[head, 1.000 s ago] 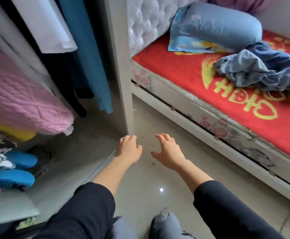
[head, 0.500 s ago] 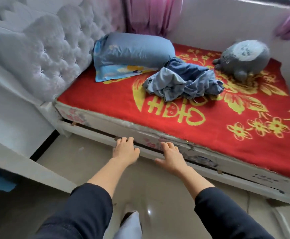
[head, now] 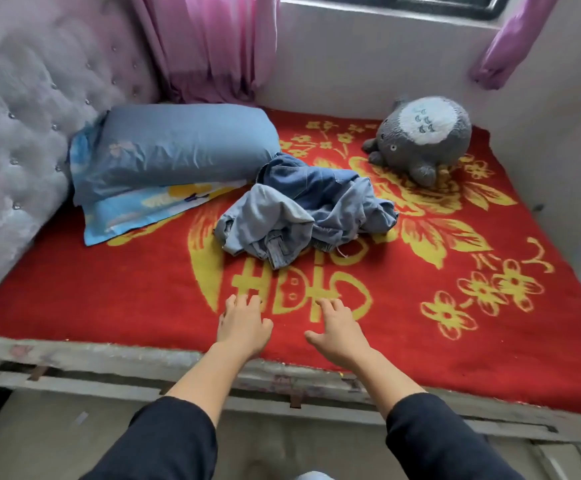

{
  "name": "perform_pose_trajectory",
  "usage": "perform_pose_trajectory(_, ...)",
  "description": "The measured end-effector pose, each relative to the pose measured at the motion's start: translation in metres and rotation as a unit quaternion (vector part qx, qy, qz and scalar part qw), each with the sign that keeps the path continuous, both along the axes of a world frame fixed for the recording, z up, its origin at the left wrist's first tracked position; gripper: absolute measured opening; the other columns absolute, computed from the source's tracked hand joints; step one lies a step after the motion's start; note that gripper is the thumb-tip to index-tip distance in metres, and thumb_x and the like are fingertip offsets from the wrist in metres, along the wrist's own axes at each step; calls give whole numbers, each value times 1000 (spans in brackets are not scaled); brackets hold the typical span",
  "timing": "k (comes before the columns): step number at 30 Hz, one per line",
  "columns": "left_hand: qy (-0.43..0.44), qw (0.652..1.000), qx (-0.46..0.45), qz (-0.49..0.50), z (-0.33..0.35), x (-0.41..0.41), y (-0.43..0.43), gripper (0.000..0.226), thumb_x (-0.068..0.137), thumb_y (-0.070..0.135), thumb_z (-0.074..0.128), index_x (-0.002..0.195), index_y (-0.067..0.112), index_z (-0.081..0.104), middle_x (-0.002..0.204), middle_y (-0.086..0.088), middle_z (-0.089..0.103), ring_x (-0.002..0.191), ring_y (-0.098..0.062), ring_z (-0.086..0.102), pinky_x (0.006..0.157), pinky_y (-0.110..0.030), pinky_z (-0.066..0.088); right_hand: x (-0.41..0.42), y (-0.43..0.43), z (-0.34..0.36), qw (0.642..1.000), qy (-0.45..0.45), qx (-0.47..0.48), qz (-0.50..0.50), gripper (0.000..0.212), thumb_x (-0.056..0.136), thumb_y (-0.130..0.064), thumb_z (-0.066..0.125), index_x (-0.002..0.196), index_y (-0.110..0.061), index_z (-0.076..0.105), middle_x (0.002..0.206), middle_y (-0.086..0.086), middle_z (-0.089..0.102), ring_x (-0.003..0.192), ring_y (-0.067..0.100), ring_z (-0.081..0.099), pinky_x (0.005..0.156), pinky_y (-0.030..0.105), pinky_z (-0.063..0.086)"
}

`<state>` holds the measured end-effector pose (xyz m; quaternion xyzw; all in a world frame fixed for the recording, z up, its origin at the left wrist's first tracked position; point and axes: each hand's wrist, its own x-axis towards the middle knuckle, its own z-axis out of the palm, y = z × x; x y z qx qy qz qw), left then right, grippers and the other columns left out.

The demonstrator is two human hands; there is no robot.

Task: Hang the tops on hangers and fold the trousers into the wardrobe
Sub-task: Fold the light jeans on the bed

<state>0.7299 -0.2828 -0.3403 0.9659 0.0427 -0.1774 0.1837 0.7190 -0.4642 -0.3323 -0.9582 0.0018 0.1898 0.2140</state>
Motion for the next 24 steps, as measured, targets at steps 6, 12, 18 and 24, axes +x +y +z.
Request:
perform_pose_trajectory(6,14,1000,1,-20,-23,108,-30,43,93,30,42,134,17,41,145,-4,35,138,-24,20,108,-41,31,106,-35,-27,999,33,-3,-15,67,90,-37,55,147,-18,26,147,5,30,131,25,33,104,45,39)
perform_pose_trajectory(12,80,996,1,38,-73,205,-37,40,93,28,42,131,16,43,143,-5,38,137,-25,22,106,-40,33,225,-61,-78,997,72,-12,23,67,90,-37,54,147,-17,26,148,4,32,132,25,34,105,40,37)
perform_pose_trajectory(18,118,989,-21,87,-146,267,-31,53,93,24,42,145,19,31,153,-3,27,141,-24,18,111,-40,28,312,-49,-149,989,83,-38,112,59,92,-34,51,145,-18,30,144,1,37,128,23,39,100,39,40)
perform_pose_trajectory(24,32,989,103,-102,-230,302,-14,82,86,20,50,153,25,2,161,4,-5,148,-18,-2,117,-36,15,354,-14,-231,962,39,-69,263,54,90,-16,50,141,-15,33,147,4,35,133,23,35,100,35,35)
